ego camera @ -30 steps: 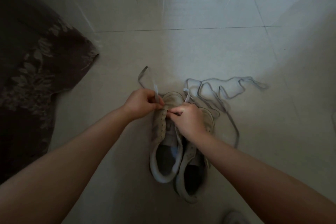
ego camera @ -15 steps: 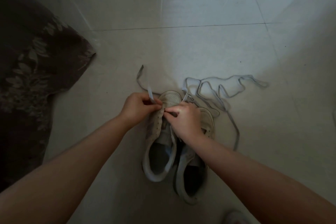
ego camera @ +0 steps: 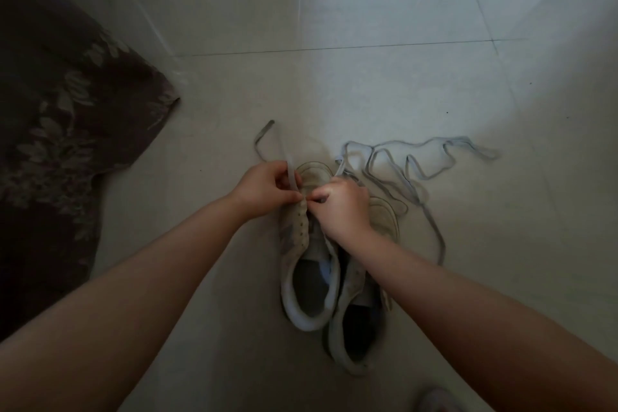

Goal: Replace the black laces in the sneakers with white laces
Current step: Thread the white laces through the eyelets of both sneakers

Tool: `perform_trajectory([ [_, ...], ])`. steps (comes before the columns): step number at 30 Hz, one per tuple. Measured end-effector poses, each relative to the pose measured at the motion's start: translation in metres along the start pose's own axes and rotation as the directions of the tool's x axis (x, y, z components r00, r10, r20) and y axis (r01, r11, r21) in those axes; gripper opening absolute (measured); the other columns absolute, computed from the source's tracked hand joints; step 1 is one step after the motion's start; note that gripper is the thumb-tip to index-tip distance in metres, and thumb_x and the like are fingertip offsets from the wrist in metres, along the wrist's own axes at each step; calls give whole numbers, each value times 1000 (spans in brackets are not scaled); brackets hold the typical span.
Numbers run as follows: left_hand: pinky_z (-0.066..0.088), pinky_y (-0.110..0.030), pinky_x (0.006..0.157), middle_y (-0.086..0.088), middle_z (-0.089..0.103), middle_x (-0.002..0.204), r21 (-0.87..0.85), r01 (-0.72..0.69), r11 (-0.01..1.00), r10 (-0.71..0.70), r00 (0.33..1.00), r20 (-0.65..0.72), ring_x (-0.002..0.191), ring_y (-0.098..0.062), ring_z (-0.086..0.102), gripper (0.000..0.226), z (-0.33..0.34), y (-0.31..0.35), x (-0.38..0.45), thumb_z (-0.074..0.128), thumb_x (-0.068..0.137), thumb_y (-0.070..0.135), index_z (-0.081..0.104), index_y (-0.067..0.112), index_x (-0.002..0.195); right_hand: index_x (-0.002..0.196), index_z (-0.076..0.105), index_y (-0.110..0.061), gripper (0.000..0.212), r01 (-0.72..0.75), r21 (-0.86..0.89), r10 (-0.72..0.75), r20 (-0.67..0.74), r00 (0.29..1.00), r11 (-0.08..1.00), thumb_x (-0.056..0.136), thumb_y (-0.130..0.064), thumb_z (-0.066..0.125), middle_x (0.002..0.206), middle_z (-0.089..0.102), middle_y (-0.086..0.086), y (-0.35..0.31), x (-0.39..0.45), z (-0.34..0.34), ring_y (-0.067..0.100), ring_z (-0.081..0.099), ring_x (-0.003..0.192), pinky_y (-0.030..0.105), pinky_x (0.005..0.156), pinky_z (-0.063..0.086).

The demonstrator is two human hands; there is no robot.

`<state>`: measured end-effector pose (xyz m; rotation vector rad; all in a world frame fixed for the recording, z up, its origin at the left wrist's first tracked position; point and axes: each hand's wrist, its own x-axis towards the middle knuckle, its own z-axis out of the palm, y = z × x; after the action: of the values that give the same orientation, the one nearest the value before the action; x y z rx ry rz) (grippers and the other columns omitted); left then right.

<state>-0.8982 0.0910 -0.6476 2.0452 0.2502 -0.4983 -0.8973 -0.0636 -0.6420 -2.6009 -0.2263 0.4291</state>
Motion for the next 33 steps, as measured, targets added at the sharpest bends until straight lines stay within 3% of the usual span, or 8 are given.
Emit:
perform_trajectory([
  [5, 46, -19, 71, 2, 62, 75, -232, 62, 971, -103, 980, -168, 70, -7, 57, 18, 15, -6, -14, 74, 76, 4, 65, 14, 88, 83, 75, -23, 13, 34, -12, -34, -27, 999, 999, 77, -31, 67, 87, 63, 2, -4, -2, 0, 26, 55, 95, 31, 75, 22],
  [9, 47, -23, 76, 1, 61, 80, -438, 119, 891, -246, 938, -246, 77, -10, 57, 18, 25, 0, -23, 73, 80, 11, 58, 17, 88, 83, 71, -21, 14, 62, -46, -60, 33, 998, 997, 78, -32, 65, 91, 59, 1, -5, -2, -1, 26, 53, 99, 33, 81, 32],
  [14, 48, -28, 81, 1, 57, 94, -377, 196, 905, -285, 938, -196, 87, -13, 57, 39, 32, 0, -35, 77, 77, 24, 55, 17, 109, 89, 68, -14, 14, 119, -12, -116, 142, 983, 993, 82, -24, 63, 83, 45, -3, 0, 2, -8, 29, 52, 96, 26, 74, 28],
  [18, 47, -24, 68, 4, 61, 79, -189, 145, 971, -195, 939, -284, 76, -13, 59, 33, 32, 2, -33, 77, 72, 21, 62, 14, 100, 92, 68, -14, 12, 138, 11, -138, 188, 973, 990, 84, -20, 61, 85, 44, -2, 0, 3, -12, 25, 50, 97, 23, 74, 29],
  [21, 42, -23, 67, 3, 62, 83, -30, 163, 986, -163, 929, -332, 78, -13, 59, 32, 29, 10, -32, 77, 69, 28, 61, 15, 93, 91, 67, -13, 11, 145, 27, -148, 204, 968, 989, 86, -20, 60, 86, 45, -2, -1, 2, -13, 18, 45, 90, 24, 74, 30],
  [26, 53, -38, 80, -2, 61, 94, -40, 136, 990, -141, 926, -351, 87, -21, 63, 50, 30, 6, -36, 77, 68, 32, 44, 20, 102, 82, 65, -9, 7, 145, 33, -148, 169, 974, 989, 83, -15, 62, 80, 45, 1, 1, 1, -13, 26, 52, 87, 24, 71, 31],
  [29, 54, -36, 78, -3, 63, 98, 79, 73, 994, -44, 947, -318, 88, -20, 63, 57, 28, 5, -38, 76, 72, 36, 45, 26, 119, 85, 66, -7, 8, 156, 38, -159, 112, 981, 987, 82, -14, 65, 82, 42, -1, 3, -4, -11, 22, 48, 87, 24, 74, 32],
  [33, 54, -37, 78, -1, 59, 107, 211, -8, 977, 67, 960, -270, 91, -17, 62, 59, 27, 4, -43, 72, 75, 45, 49, 29, 127, 94, 67, -5, 20, 129, 36, -130, 30, 991, 991, 77, -14, 68, 91, 49, 6, 5, -12, -6, 23, 49, 93, 26, 79, 35],
])
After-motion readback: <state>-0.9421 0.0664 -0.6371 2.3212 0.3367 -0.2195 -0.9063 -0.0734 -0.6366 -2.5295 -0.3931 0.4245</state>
